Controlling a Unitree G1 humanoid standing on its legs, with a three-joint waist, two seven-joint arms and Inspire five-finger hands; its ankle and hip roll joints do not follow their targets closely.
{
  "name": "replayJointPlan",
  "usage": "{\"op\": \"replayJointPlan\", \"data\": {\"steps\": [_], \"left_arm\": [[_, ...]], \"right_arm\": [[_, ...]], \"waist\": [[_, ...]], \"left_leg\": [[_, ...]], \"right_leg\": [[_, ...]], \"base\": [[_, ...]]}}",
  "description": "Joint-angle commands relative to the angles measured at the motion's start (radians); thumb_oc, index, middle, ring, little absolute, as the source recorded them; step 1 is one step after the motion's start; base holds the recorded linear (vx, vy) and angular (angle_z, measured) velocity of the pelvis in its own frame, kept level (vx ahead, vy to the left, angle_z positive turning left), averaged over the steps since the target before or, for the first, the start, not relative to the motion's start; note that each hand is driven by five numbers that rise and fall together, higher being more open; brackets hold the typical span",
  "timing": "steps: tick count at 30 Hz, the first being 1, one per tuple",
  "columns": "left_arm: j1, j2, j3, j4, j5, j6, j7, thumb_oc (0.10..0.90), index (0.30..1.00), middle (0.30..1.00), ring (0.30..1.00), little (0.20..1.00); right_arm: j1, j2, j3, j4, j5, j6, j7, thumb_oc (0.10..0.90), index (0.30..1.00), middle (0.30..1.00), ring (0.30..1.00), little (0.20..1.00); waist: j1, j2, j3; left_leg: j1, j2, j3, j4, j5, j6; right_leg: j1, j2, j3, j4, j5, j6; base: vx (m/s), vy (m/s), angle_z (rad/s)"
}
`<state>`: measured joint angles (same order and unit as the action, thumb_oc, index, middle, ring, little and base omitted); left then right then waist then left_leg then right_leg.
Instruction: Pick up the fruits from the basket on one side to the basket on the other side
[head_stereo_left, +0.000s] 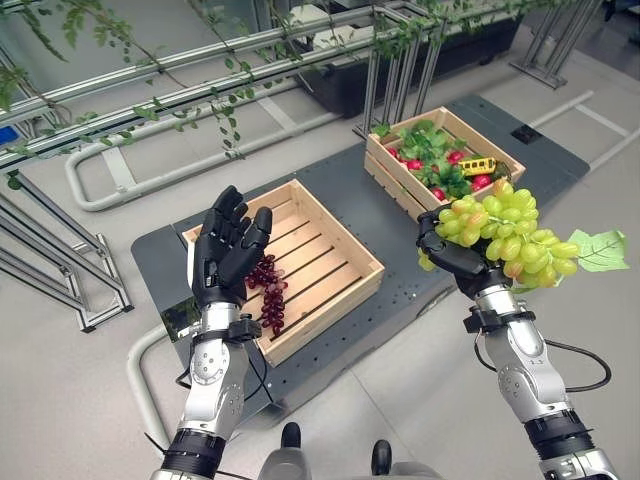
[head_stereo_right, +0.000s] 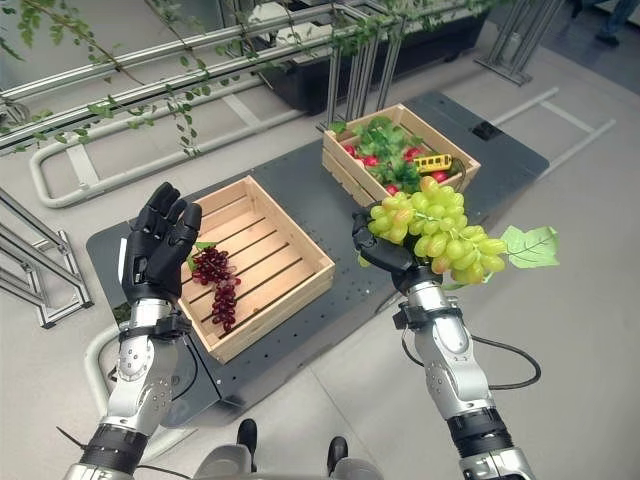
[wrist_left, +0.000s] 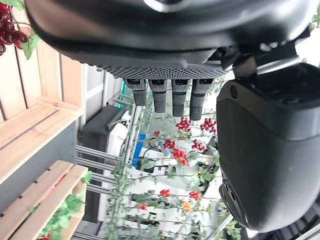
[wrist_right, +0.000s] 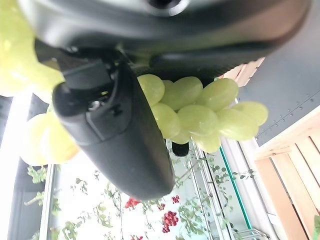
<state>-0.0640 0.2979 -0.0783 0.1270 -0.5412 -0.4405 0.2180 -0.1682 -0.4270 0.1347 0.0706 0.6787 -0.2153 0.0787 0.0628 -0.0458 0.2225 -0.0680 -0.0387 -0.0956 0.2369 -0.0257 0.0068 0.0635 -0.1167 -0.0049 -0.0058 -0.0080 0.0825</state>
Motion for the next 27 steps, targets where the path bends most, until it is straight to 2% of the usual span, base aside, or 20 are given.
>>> {"op": "replayJointPlan", "data": {"steps": [1, 2, 4, 8, 11, 15, 17, 18, 19, 20, 22, 23, 24, 25, 26, 27], "left_arm": [[-0.075, 0.087, 0.024, -0.106, 0.109, -0.118, 0.004, 0.800, 0.900, 0.900, 0.900, 0.900], [-0.110, 0.102, -0.002, -0.075, 0.090, -0.099, -0.005, 0.800, 0.900, 0.900, 0.900, 0.900], [-0.162, 0.110, -0.030, -0.051, 0.099, -0.080, -0.003, 0.800, 0.900, 0.900, 0.900, 0.900], [-0.159, 0.114, -0.039, -0.063, 0.149, -0.091, 0.010, 0.800, 0.900, 0.900, 0.900, 0.900], [-0.177, 0.129, -0.047, -0.065, 0.158, -0.066, 0.016, 0.800, 0.900, 0.900, 0.900, 0.900], [-0.161, 0.138, -0.037, -0.072, 0.160, -0.065, 0.006, 0.800, 0.900, 0.900, 0.900, 0.900], [-0.136, 0.153, -0.028, -0.082, 0.174, -0.068, 0.014, 0.800, 0.900, 0.900, 0.900, 0.900], [-0.122, 0.165, -0.009, -0.091, 0.181, -0.064, 0.003, 0.800, 0.900, 0.900, 0.900, 0.900], [-0.122, 0.165, -0.009, -0.092, 0.181, -0.063, 0.003, 0.800, 0.900, 0.900, 0.900, 0.900], [-0.112, 0.175, 0.000, -0.092, 0.171, -0.029, -0.035, 0.800, 0.900, 0.900, 0.900, 0.900], [-0.102, 0.171, 0.003, -0.071, 0.176, 0.012, -0.035, 0.800, 0.900, 0.900, 0.900, 0.900], [-0.090, 0.168, 0.001, -0.031, 0.158, 0.025, -0.011, 0.800, 0.900, 0.900, 0.900, 0.900], [-0.089, 0.168, 0.000, -0.026, 0.155, 0.021, -0.008, 0.800, 0.900, 0.900, 0.900, 0.900], [-0.082, 0.164, 0.001, -0.009, 0.142, 0.018, 0.003, 0.800, 0.900, 0.900, 0.900, 0.900], [-0.077, 0.159, 0.003, -0.001, 0.145, 0.018, 0.012, 0.800, 0.900, 0.900, 0.900, 0.900], [-0.073, 0.154, 0.004, 0.006, 0.136, 0.021, 0.013, 0.800, 0.900, 0.900, 0.900, 0.900]], "right_arm": [[-0.093, 0.000, -0.017, -0.098, -0.001, -0.156, 0.031, 0.400, 0.300, 0.300, 0.300, 0.300], [-0.097, 0.012, -0.011, -0.089, 0.008, -0.159, -0.009, 0.400, 0.300, 0.300, 0.300, 0.300], [-0.116, 0.013, 0.002, -0.079, 0.024, -0.168, -0.037, 0.400, 0.300, 0.300, 0.300, 0.300], [-0.105, 0.034, -0.004, -0.088, 0.022, -0.163, -0.031, 0.400, 0.300, 0.300, 0.300, 0.300], [-0.066, 0.043, -0.006, -0.116, 0.014, -0.155, -0.017, 0.400, 0.300, 0.300, 0.300, 0.300], [-0.032, 0.040, -0.025, -0.132, 0.038, -0.151, 0.011, 0.400, 0.300, 0.300, 0.300, 0.300], [-0.033, 0.048, -0.023, -0.133, 0.059, -0.142, 0.041, 0.400, 0.300, 0.300, 0.300, 0.300], [-0.043, 0.049, -0.016, -0.123, 0.072, -0.146, 0.056, 0.400, 0.300, 0.300, 0.300, 0.300], [-0.044, 0.049, -0.016, -0.123, 0.072, -0.146, 0.057, 0.400, 0.300, 0.300, 0.300, 0.300], [-0.038, 0.052, -0.011, -0.120, 0.070, -0.153, 0.050, 0.400, 0.300, 0.300, 0.300, 0.300], [-0.027, 0.062, -0.004, -0.108, 0.074, -0.154, 0.071, 0.400, 0.300, 0.300, 0.300, 0.300], [-0.023, 0.078, 0.015, -0.091, 0.083, -0.145, 0.096, 0.400, 0.300, 0.300, 0.300, 0.300], [-0.023, 0.079, 0.018, -0.088, 0.085, -0.145, 0.099, 0.400, 0.300, 0.300, 0.300, 0.300], [-0.025, 0.090, 0.035, -0.067, 0.084, -0.150, 0.106, 0.400, 0.300, 0.300, 0.300, 0.300], [-0.031, 0.106, 0.052, -0.038, 0.077, -0.159, 0.114, 0.400, 0.300, 0.300, 0.300, 0.300], [-0.038, 0.118, 0.065, -0.015, 0.067, -0.168, 0.113, 0.400, 0.300, 0.300, 0.300, 0.300]], "waist": [[-0.041, 0.016, -0.089], [-0.043, 0.025, -0.091], [-0.050, 0.021, -0.084], [-0.067, 0.034, -0.087], [-0.086, 0.032, -0.098], [-0.095, 0.034, -0.088], [-0.077, 0.040, -0.071], [-0.064, 0.048, -0.058], [-0.063, 0.047, -0.059], [-0.059, 0.059, -0.054], [-0.052, 0.059, -0.057], [-0.032, 0.054, -0.065], [-0.029, 0.053, -0.065], [-0.015, 0.047, -0.071], [-0.002, 0.036, -0.076], [0.007, 0.030, -0.080]], "left_leg": [[0.108, -0.028, 0.016, -0.079, -0.147, 0.041], [0.139, -0.041, -0.029, -0.172, -0.111, 0.039], [0.145, -0.050, -0.044, -0.178, -0.108, 0.042], [0.165, -0.051, -0.012, -0.210, -0.113, 0.058], [0.176, -0.065, 0.014, -0.246, -0.102, 0.071], [0.202, -0.065, 0.046, -0.280, -0.104, 0.076], [0.219, -0.053, 0.118, -0.306, -0.089, 0.072], [0.224, -0.041, 0.159, -0.309, -0.083, 0.073], [0.222, -0.042, 0.161, -0.309, -0.081, 0.073], [0.208, -0.030, 0.189, -0.299, -0.074, 0.080], [0.200, -0.026, 0.215, -0.281, -0.080, 0.082], [0.193, -0.016, 0.254, -0.260, -0.099, 0.075], [0.193, -0.014, 0.261, -0.256, -0.100, 0.073], [0.181, -0.002, 0.294, -0.242, -0.101, 0.063], [0.173, 0.008, 0.332, -0.232, -0.102, 0.050], [0.172, 0.016, 0.361, -0.232, -0.100, 0.039]], "right_leg": [[-0.031, 0.100, -0.022, 0.131, -0.097, -0.063], [-0.046, 0.103, -0.039, 0.146, -0.085, -0.050], [-0.070, 0.095, -0.037, 0.136, -0.067, -0.037], [-0.081, 0.092, 0.007, 0.071, -0.013, -0.018], [-0.107, 0.080, 0.032, 0.019, 0.053, 0.011], [-0.130, 0.076, 0.016, -0.006, 0.094, 0.031], [-0.160, 0.054, -0.114, 0.094, 0.109, 0.039], [-0.157, 0.035, -0.175, 0.192, 0.075, 0.029], [-0.160, 0.034, -0.174, 0.193, 0.075, 0.029], [-0.151, 0.022, -0.190, 0.366, 0.019, 0.008], [-0.125, -0.006, -0.223, 0.427, -0.012, -0.003], [-0.054, -0.053, -0.271, 0.408, -0.051, -0.003], [-0.041, -0.057, -0.278, 0.397, -0.055, -0.003], [0.019, -0.063, -0.312, 0.321, -0.084, -0.007], [0.079, -0.048, -0.346, 0.196, -0.107, -0.005], [0.115, -0.036, -0.365, 0.094, -0.098, 0.002]], "base": [[-0.19, 0.142, -0.47], [-0.23, 0.098, -0.30], [-0.24, 0.107, -0.08], [-0.17, 0.152, -0.11], [-0.17, 0.160, -0.34], [-0.12, 0.079, -0.52], [-0.21, 0.034, -0.99], [-0.15, 0.019, -1.28], [-0.21, 0.004, -1.34], [-0.15, -0.017, -0.94], [-0.09, -0.039, -0.59], [-0.01, -0.059, -0.43], [-0.04, -0.141, -0.58], [-0.07, -0.190, -0.65], [-0.08, -0.259, -0.92], [-0.09, -0.306, -1.20]]}}
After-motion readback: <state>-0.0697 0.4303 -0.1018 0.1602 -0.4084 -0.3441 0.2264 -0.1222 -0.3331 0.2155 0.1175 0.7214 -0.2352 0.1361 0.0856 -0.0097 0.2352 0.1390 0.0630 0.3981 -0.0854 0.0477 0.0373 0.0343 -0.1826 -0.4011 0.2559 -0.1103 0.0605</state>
